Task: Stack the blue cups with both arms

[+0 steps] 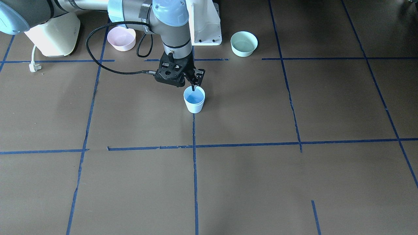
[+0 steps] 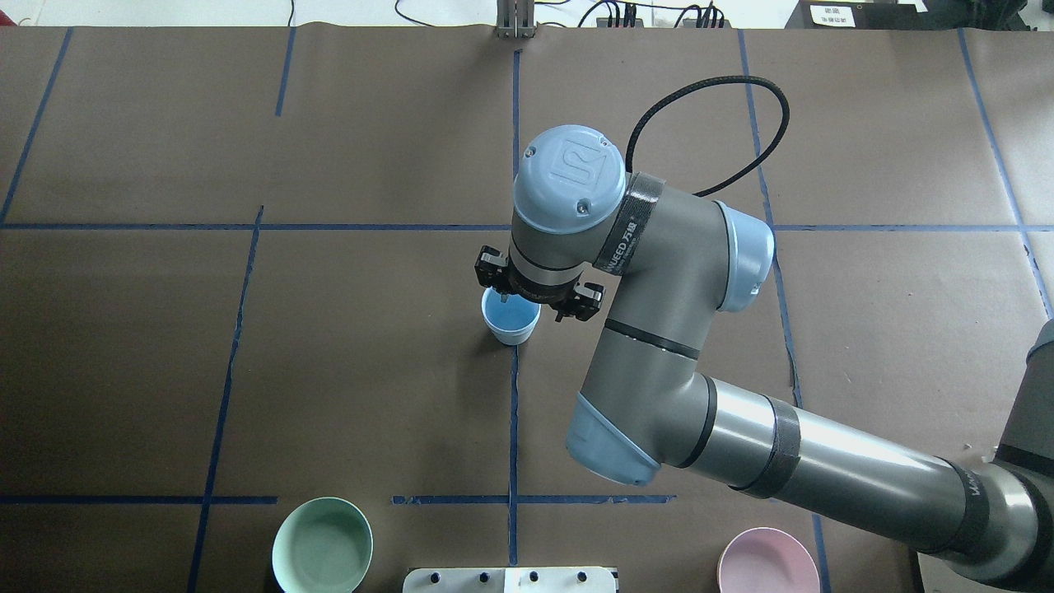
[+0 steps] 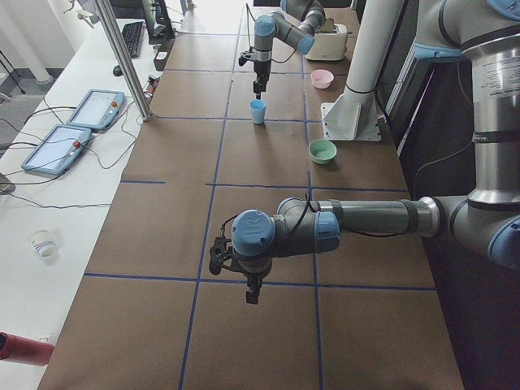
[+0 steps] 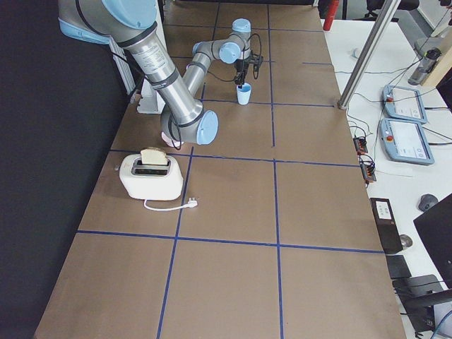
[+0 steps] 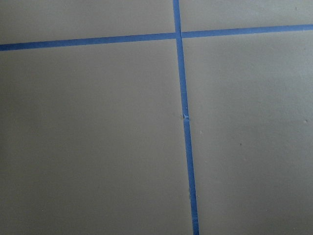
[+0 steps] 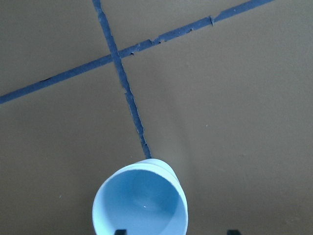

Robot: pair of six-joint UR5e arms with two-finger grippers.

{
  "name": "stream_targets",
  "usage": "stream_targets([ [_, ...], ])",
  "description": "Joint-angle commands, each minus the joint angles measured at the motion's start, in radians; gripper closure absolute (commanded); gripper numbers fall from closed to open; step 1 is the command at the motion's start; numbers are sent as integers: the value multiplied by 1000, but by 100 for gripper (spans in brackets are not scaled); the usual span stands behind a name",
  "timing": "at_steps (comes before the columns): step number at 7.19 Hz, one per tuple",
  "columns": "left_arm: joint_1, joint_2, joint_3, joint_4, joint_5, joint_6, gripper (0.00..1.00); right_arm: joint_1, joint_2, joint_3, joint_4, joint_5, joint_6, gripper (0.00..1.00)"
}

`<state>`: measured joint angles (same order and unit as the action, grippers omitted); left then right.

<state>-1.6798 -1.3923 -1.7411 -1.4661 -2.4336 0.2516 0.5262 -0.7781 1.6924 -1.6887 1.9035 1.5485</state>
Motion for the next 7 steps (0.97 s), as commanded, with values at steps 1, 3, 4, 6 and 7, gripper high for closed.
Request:
stream_targets([
  [1, 2, -5, 5, 1, 7, -2, 0, 110, -65, 27, 6, 116, -156, 0],
  [3, 2, -10, 2, 1, 10, -6, 0, 332, -294, 131, 4, 301, -564, 0],
  [4, 2, -10, 2, 0, 10, 0, 0, 428, -434, 180, 4, 351, -767, 0],
  [6, 2, -11, 2, 1, 10, 2, 0, 634, -748, 278, 9, 405, -1209, 0],
  [7, 2, -11, 2, 0, 10, 3, 0, 746, -864, 283, 7, 410, -1436, 0],
])
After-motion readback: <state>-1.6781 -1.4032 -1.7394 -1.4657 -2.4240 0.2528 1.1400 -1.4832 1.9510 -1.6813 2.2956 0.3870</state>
